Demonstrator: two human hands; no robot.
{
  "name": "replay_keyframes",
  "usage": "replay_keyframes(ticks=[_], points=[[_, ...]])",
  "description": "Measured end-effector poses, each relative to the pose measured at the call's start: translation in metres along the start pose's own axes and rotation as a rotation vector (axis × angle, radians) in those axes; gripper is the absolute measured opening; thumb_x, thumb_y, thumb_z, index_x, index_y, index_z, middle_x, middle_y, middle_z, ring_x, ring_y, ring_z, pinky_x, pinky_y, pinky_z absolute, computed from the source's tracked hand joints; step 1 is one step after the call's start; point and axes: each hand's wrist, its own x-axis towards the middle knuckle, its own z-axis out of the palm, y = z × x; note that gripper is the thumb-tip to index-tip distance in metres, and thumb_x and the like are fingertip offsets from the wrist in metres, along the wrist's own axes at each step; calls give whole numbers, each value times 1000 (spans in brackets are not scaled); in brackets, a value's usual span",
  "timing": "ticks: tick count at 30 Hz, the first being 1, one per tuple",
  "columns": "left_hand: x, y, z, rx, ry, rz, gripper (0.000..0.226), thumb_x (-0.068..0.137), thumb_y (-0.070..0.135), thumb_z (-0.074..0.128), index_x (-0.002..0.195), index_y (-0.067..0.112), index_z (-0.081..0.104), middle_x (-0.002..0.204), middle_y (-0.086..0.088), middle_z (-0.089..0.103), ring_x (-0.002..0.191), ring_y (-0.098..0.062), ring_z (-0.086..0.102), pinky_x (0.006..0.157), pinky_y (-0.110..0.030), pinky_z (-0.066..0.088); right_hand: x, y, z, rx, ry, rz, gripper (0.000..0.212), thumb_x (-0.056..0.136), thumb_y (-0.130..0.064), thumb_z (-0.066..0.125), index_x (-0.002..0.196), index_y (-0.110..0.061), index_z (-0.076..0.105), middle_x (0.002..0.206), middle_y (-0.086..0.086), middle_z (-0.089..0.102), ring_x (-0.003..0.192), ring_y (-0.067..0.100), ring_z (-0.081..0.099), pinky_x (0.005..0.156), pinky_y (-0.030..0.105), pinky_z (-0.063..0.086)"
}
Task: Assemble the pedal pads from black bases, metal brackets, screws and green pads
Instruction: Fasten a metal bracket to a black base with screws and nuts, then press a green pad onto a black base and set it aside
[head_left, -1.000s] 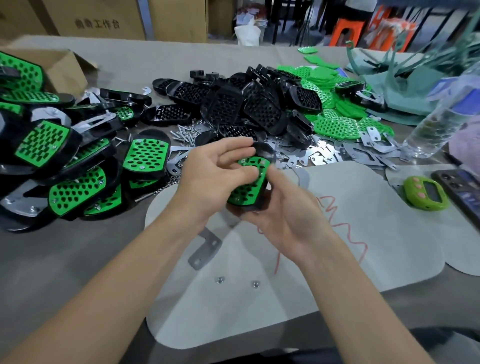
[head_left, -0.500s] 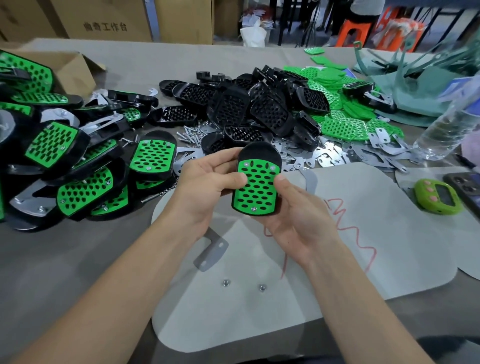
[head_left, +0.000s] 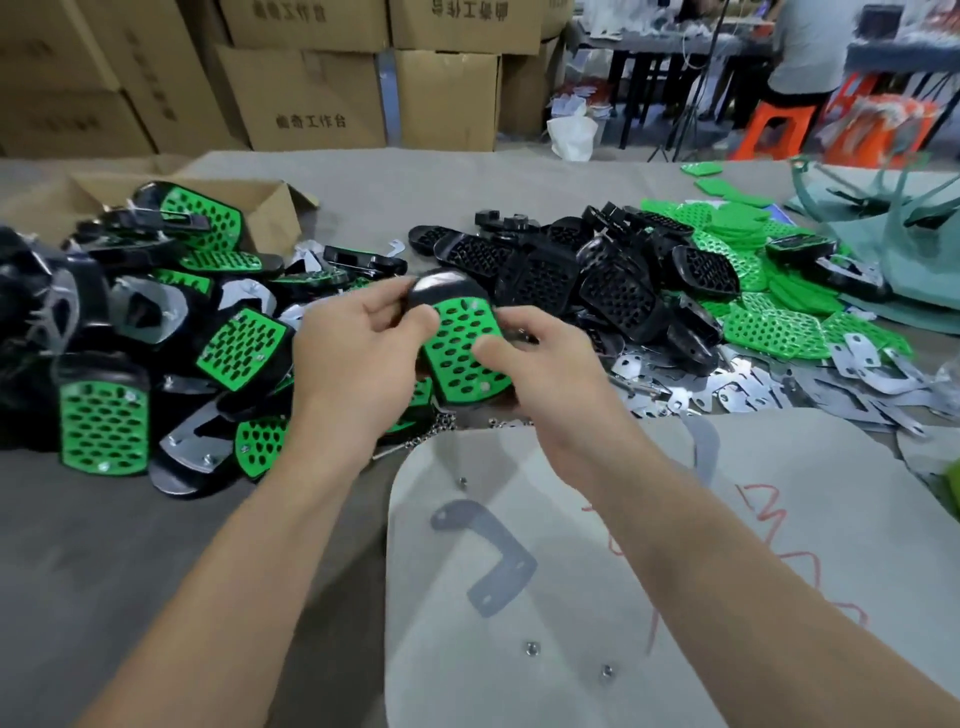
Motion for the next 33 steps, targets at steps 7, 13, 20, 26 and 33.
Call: replay_keyframes(ticks=[7,13,20,26,33], points=[[58,16,-78,423,297,33,43,72,36,76,115,35,75,89,34,71,94,13,67,101,-29,53,41,-9,88,-798,-139,-272,35,90,-40,63,68,-13,64,66,2,66,76,29,64,66,34,50],[70,36,-89,816,282,-20,38,81,53,71,117,40,73,115,15,75,99,-17,69,96,-39,54,51,-11,55,-661,-226,-186,17,91,-35,63,80,-30,75,71,-10,73,65,10,66,68,26,53],[57,44,-50,1292,-106,-87,58,97,63,48,141,27,57,143,-11,56,135,-34,46,106,-48,43,64,-13,-13,-946,-121,-137,44,88,-8,54,115,-37,74,98,-6,75,66,9,64,63,20,53],[28,37,33,1178,-398,494,45,97,49,53,135,26,60,143,-1,52,139,-23,38,115,-48,32,81,-16,-70,-1464,-227,14,74,87,1,54,156,-19,35,160,8,34,147,25,31,115,31,29],[14,-19,89,827,-484,185,57,90,17,58,144,35,52,131,-3,67,121,-29,59,99,-38,49,71,2,-95,-1228,-72,-134,75,79,5,57,145,-28,45,135,7,57,118,31,55,94,32,45]])
